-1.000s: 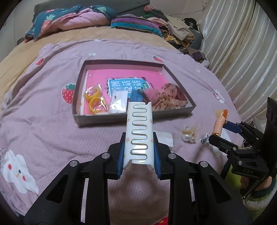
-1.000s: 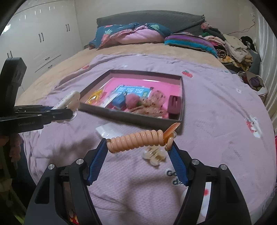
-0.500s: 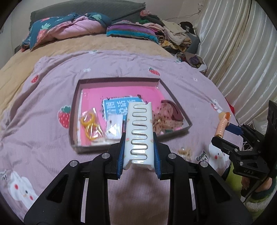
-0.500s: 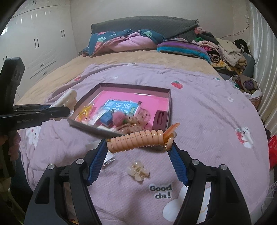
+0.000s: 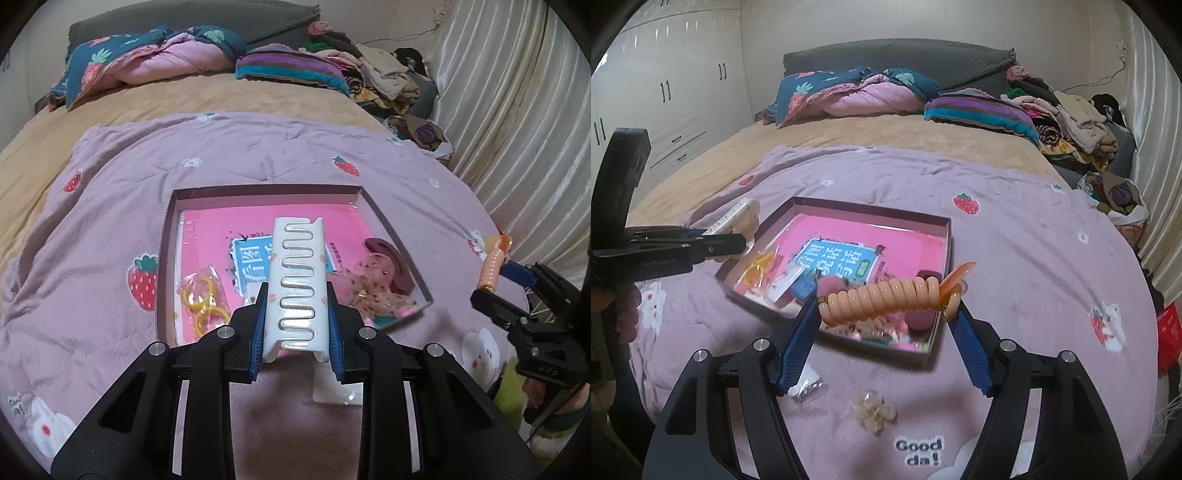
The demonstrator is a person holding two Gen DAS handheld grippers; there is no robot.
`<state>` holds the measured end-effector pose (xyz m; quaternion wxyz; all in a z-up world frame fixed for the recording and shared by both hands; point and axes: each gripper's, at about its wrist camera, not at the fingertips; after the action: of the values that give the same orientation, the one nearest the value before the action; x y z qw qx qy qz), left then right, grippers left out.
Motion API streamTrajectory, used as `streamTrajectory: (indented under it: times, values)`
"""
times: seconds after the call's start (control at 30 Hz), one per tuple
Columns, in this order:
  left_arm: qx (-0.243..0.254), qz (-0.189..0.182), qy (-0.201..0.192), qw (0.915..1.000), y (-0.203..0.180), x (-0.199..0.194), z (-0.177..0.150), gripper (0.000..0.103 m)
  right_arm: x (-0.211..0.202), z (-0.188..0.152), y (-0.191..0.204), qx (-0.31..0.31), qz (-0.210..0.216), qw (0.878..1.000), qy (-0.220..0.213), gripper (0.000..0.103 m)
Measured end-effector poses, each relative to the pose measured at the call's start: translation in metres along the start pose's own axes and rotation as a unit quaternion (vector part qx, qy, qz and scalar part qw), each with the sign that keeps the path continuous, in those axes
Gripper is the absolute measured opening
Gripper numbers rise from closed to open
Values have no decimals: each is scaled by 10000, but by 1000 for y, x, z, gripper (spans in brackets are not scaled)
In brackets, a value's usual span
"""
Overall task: Organize jewelry
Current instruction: 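Carry the white clip and orange coil tie into the tray and release both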
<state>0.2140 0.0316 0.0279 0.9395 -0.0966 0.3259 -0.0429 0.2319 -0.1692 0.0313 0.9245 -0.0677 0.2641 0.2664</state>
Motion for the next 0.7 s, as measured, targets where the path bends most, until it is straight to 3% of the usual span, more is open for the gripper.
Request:
streamTrajectory:
  times: [0.27, 0.7]
  values:
    - [-51, 168, 92, 9998, 17, 20, 7, 20, 34, 17, 1, -146, 46, 9998, 138, 69]
    - [-144, 233, 312, 9991, 35, 49, 2, 20, 85, 12, 4, -176, 110, 9986, 495, 69]
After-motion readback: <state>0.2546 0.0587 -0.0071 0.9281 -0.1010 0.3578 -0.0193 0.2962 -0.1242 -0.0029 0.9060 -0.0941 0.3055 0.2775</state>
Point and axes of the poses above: each gripper's, at about its wrist camera, not at the fingertips, and x roughly the way its jaws point, y to its left, z to its top, and after that the axes turned 12 degrees about -y, right-handed
